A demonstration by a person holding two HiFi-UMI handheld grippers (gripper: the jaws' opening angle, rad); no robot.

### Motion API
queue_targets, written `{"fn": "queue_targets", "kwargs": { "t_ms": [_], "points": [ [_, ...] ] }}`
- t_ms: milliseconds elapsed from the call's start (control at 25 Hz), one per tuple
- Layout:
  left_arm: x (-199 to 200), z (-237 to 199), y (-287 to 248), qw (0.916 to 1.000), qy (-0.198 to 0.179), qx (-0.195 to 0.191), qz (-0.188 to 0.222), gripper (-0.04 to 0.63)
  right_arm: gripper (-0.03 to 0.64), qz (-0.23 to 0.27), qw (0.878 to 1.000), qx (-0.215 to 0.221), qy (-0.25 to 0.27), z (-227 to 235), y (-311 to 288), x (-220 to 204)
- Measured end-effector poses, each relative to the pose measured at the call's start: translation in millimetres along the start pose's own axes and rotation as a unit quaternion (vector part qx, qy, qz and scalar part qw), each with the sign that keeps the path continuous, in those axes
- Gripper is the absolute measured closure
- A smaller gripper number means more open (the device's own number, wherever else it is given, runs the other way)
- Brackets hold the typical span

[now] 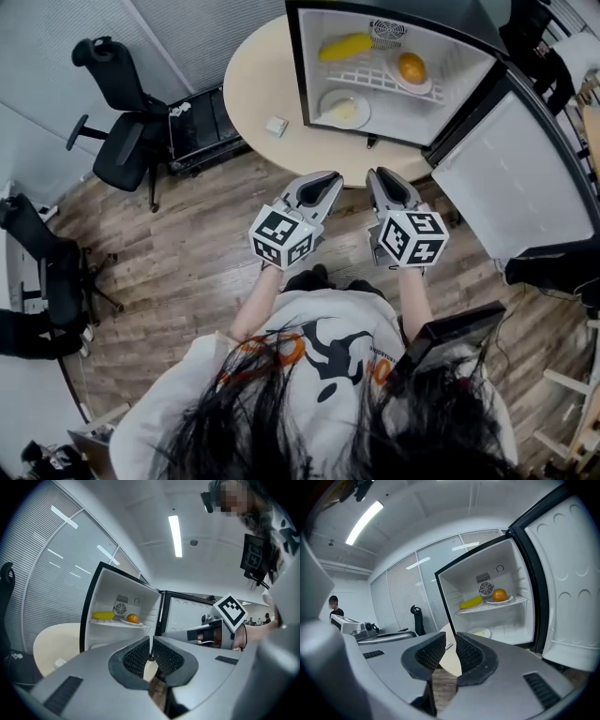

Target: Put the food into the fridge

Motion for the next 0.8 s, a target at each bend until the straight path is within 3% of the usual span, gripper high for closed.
{"fn": "queue_targets", "kwargs": {
  "t_ms": [360, 800],
  "points": [
    [5.4, 32.3, 4.7, 0.9997, 0.008, 0.021, 0.013, 0.575, 0.540, -0.013, 1.000, 0.021, 0.004, 0.3, 33.0, -3.9],
    [-19.3, 102.6, 8.9, 0.9995, 0.015, 0.028, -0.001, 0.575, 0.543, -0.027, 0.999, 0.031, -0.011, 13.9, 104.1, -34.3]
  ]
}}
Point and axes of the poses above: the fingertips, and each gripper's own axes: y backward along the fingers, z to its right, x out of its top, the point moved 2 cm from there along y, backward along the fingers, and after that the axes turned 2 degrees about x, right-handed, at the moved point
